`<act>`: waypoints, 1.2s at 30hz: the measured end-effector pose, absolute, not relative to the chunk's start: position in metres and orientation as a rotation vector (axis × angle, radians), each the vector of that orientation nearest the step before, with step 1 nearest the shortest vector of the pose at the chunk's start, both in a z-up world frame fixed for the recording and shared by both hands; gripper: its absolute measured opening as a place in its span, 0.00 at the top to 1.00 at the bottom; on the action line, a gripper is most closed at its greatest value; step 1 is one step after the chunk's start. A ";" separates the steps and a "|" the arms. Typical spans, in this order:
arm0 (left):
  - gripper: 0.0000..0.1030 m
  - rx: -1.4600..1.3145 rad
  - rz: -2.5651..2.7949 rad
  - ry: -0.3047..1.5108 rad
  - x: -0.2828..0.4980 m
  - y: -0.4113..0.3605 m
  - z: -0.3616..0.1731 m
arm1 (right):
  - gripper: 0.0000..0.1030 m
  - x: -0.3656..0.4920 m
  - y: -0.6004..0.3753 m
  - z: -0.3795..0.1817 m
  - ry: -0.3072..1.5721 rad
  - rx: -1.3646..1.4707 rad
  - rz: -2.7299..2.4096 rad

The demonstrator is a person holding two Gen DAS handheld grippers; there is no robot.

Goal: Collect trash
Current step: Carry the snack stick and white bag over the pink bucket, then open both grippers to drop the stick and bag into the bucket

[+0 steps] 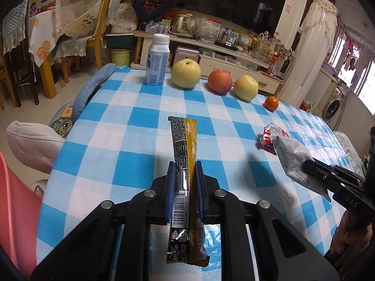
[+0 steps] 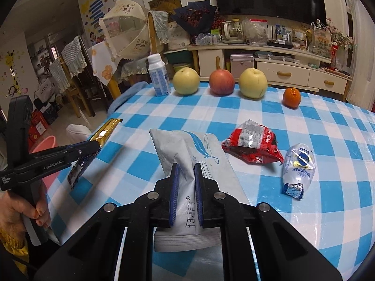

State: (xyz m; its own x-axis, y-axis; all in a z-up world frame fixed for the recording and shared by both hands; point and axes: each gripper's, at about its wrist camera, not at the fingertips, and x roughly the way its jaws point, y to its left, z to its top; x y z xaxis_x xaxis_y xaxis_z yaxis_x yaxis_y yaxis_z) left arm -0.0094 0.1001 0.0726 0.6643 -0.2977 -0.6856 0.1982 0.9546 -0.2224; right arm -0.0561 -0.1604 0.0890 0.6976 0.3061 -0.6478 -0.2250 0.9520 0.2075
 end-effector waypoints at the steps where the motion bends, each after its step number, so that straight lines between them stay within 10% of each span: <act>1: 0.83 -0.140 -0.279 0.790 -0.011 0.103 0.075 | 0.86 -0.057 -0.158 0.092 0.738 0.131 0.305; 36: 0.83 -0.497 0.377 0.509 -0.095 0.372 0.115 | 0.86 -0.066 0.164 0.168 0.671 0.146 0.874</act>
